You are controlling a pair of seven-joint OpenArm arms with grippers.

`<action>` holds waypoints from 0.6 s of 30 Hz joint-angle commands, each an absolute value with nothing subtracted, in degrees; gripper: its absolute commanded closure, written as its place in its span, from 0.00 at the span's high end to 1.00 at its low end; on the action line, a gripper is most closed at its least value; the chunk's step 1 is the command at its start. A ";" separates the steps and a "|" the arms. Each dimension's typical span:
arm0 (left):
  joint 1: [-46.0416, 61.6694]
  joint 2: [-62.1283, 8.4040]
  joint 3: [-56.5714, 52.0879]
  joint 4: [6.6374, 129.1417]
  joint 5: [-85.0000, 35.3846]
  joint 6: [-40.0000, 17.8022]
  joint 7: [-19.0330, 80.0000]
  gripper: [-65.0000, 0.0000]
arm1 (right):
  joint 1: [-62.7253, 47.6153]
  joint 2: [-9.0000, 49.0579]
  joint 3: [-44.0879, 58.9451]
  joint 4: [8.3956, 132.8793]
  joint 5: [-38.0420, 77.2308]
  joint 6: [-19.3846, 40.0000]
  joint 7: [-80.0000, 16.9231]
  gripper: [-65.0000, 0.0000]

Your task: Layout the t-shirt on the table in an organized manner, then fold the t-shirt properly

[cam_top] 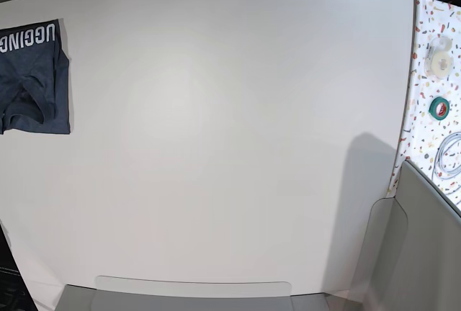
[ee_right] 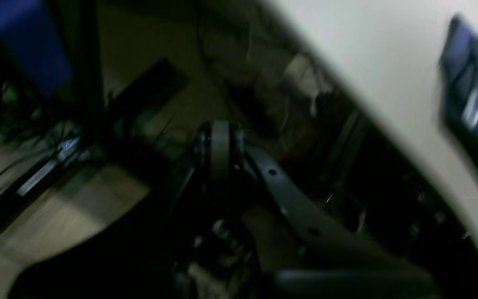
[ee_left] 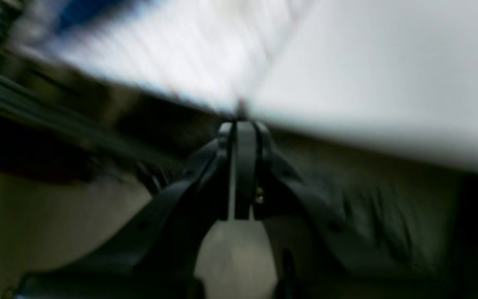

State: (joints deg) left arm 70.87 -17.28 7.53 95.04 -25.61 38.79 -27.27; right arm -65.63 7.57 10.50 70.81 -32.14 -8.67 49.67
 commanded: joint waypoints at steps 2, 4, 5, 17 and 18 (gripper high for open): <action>70.29 -19.47 12.53 87.08 -25.01 40.00 -36.53 0.03 | -66.68 7.25 10.24 66.95 -31.78 -9.01 51.03 0.00; 66.95 -20.53 16.57 77.58 -25.19 40.00 -45.93 0.03 | -64.66 7.16 9.10 62.46 -31.25 -9.01 50.86 0.00; 64.92 -20.62 18.42 71.87 -25.19 40.00 -50.42 0.03 | -63.60 7.16 8.75 59.38 -30.11 -9.01 50.77 0.00; 38.99 -17.01 36.62 30.64 -25.36 40.00 -58.51 0.03 | -36.35 7.08 -4.18 21.76 -6.73 -8.31 33.10 0.00; 37.49 -16.13 37.93 28.53 -25.36 40.00 -58.51 0.03 | -34.15 6.99 -6.29 19.12 -6.02 -8.31 31.52 0.00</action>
State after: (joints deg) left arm 36.12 -16.08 37.74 28.45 -25.69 39.46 -57.21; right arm -32.71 6.74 -6.72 18.70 -6.42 -7.77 29.89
